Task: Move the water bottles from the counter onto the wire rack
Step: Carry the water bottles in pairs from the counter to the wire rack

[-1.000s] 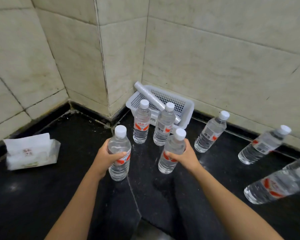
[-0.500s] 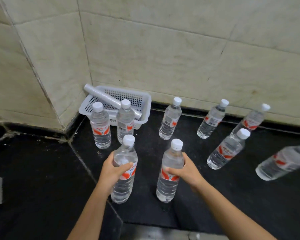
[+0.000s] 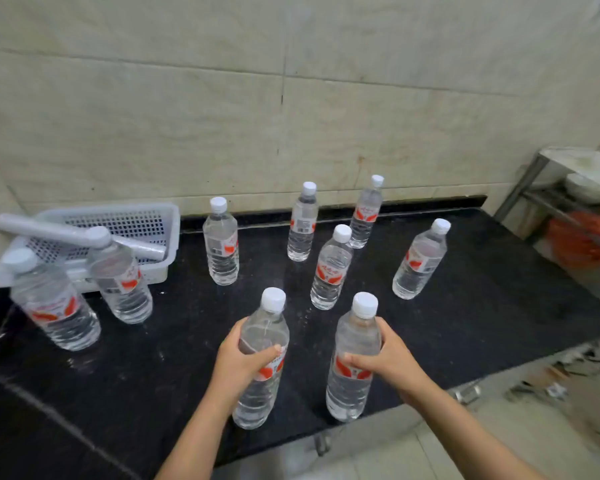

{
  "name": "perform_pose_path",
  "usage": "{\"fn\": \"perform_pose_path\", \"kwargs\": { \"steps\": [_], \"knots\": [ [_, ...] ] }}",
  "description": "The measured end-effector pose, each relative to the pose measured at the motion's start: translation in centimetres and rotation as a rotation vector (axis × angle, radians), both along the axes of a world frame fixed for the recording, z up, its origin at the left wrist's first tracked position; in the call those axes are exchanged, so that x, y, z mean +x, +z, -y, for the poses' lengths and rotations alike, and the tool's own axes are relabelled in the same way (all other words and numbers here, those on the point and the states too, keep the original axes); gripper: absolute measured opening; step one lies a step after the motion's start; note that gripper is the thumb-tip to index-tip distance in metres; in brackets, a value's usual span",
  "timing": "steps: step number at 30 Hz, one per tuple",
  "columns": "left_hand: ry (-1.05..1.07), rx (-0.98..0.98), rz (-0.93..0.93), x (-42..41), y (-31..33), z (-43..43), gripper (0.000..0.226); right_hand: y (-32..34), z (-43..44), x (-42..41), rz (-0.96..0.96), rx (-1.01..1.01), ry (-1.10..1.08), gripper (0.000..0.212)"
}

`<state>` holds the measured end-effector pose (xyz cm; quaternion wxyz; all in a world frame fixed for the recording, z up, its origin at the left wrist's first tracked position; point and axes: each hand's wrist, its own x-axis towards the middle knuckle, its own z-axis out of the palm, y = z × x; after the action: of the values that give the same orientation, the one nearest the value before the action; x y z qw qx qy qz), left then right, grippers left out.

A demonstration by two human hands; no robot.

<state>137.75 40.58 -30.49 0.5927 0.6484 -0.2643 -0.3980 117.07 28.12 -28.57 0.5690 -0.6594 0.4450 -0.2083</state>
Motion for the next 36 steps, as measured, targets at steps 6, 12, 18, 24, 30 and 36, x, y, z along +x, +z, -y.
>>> {"fn": "perform_pose_path", "kwargs": {
  "steps": [6,12,18,24,30,36],
  "knots": [
    [-0.084,-0.041,0.027,-8.8,1.2,4.2,0.060,0.0,2.4,-10.1,0.046,-0.011,-0.087,0.050],
    [-0.121,-0.053,-0.012,-19.3,1.0,8.6,0.059,0.4,4.4,-22.4,0.074,-0.001,-0.204,0.050],
    [-0.302,-0.045,-0.063,-30.2,1.9,13.7,0.061,1.6,6.5,-34.0,0.136,-0.009,-0.415,0.050],
    [-0.492,-0.094,-0.130,-38.3,3.2,20.3,0.051,2.8,9.3,-43.0,0.253,-0.052,-0.620,0.058],
    [-0.627,-0.178,-0.220,-47.1,3.1,30.5,0.060,3.6,14.7,-52.5,0.288,-0.045,-0.817,0.062],
    [-0.784,-0.200,-0.311,-58.8,2.6,42.0,0.056,5.1,22.4,-62.0,0.229,-0.081,-0.916,0.069]
  ]
}}
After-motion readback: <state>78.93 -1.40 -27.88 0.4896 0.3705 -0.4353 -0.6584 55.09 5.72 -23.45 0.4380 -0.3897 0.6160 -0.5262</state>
